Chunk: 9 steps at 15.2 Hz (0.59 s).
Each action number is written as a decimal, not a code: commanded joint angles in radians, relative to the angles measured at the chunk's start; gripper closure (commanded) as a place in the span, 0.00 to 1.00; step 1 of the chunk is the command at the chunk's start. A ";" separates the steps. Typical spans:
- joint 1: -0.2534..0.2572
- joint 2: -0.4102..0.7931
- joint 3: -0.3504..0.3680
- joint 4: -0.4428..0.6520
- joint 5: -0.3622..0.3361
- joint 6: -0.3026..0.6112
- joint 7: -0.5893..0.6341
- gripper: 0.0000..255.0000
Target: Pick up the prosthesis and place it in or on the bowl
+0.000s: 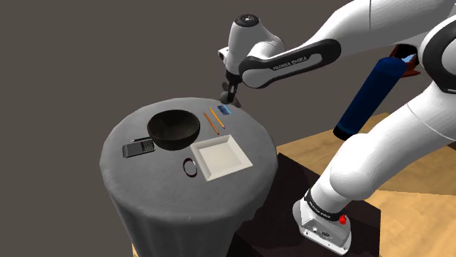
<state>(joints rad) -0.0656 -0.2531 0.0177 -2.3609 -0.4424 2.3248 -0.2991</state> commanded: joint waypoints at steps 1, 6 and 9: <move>0.003 -0.007 -0.001 0.022 0.011 -0.027 -0.015 1.00; 0.009 -0.030 -0.002 0.066 0.033 -0.090 -0.045 1.00; 0.012 -0.041 -0.002 0.096 0.044 -0.128 -0.061 1.00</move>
<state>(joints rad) -0.0545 -0.2890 0.0167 -2.2769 -0.4030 2.2117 -0.3530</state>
